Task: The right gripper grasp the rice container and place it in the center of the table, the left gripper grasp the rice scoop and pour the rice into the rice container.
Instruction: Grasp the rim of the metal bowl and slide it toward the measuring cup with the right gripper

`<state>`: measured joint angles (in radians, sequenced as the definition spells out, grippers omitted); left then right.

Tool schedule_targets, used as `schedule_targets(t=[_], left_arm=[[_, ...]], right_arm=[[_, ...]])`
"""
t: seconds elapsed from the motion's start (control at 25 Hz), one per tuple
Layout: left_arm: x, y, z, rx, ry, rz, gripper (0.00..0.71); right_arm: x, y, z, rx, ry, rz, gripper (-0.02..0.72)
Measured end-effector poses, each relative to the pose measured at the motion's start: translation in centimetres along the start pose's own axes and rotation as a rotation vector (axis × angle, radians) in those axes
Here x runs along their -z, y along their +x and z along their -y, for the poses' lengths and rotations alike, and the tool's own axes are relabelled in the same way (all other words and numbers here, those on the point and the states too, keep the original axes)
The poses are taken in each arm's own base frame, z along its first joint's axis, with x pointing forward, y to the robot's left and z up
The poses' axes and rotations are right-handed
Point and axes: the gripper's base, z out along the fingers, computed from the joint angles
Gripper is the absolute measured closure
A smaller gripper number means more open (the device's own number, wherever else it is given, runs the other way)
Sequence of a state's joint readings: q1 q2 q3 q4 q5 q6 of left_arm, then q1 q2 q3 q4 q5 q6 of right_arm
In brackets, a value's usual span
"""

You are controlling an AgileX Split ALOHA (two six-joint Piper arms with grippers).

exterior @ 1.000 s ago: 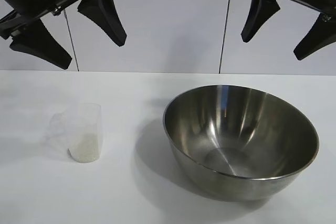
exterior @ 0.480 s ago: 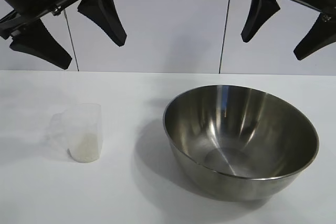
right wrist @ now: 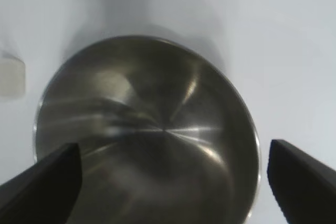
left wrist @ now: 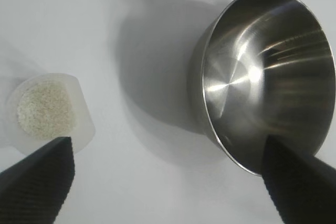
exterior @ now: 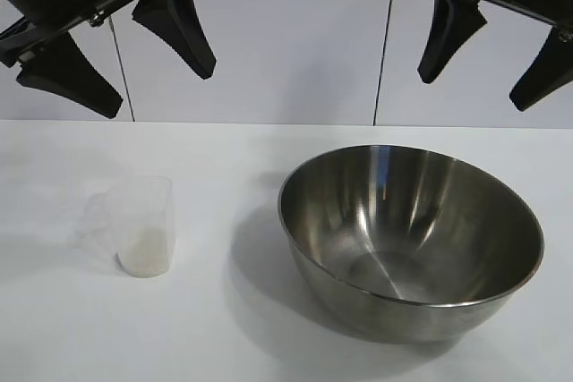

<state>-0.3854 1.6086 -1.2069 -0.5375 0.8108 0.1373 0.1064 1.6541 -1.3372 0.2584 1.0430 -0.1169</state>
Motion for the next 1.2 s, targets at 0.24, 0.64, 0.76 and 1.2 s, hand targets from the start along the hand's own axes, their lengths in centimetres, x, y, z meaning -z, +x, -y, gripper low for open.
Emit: schedule_targets(t=[0.24,0.64,0.76,1.2], left_arm=[[0.0,0.0,0.0,0.0,-0.001,0.004,0.016],[0.0,-0.4,-0.1,-0.002,-0.007,0.048,0.016],[0.0,-0.4,-0.1,-0.008,-0.007,0.048,0.016],[0.0,-0.4,-0.1,-0.015,-0.007,0.047,0.016]], right_arm=[[0.0,0.2,0.8,0.053,0.084,-0.023,0.043],[-4.8,3.8,2.1,0.031,0.109,-0.066,0.043],[-6.0,4.5,2.4,0.015,0.107,-0.044,0.043],[-9.4,4.6,3.1,-0.026,0.102,-0.031,0.064]])
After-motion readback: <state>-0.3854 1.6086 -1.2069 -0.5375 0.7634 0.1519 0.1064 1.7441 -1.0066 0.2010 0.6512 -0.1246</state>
